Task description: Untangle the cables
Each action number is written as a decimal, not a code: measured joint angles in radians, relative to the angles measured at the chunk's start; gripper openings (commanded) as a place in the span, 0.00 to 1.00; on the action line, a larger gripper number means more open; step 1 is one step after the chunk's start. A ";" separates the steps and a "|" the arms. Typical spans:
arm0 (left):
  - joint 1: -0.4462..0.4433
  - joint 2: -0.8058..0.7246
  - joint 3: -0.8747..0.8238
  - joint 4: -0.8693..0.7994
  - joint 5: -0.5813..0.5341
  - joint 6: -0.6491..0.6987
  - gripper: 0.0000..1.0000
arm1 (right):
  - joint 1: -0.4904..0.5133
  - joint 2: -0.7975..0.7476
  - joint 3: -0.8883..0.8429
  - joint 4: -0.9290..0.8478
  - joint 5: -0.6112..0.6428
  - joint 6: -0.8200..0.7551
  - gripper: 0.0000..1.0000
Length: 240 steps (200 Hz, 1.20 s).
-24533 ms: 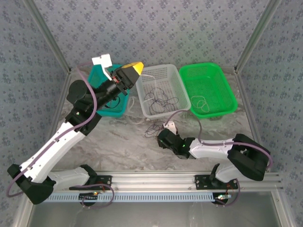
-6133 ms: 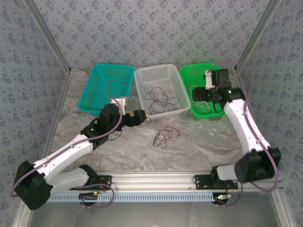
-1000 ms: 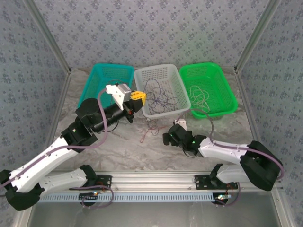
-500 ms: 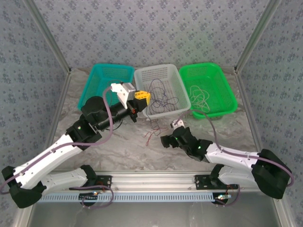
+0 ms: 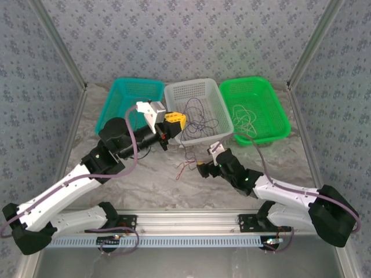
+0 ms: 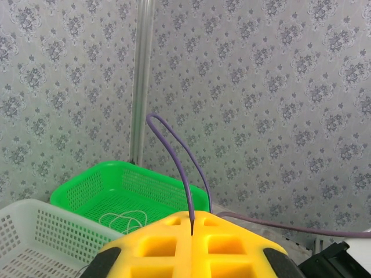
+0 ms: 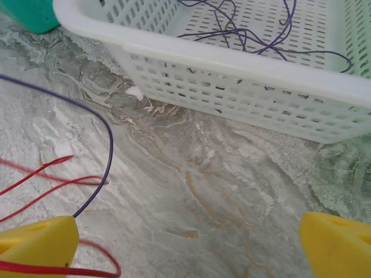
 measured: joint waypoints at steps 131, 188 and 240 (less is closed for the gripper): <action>0.007 0.020 0.005 0.004 -0.055 -0.028 0.00 | 0.008 0.035 0.024 -0.003 -0.070 0.001 0.94; 0.009 0.068 0.019 0.034 -0.141 -0.045 0.00 | 0.117 -0.100 -0.018 -0.070 -0.005 0.104 0.92; 0.011 0.098 0.026 0.035 -0.174 -0.053 0.00 | 0.273 -0.090 -0.005 -0.112 0.007 0.222 0.95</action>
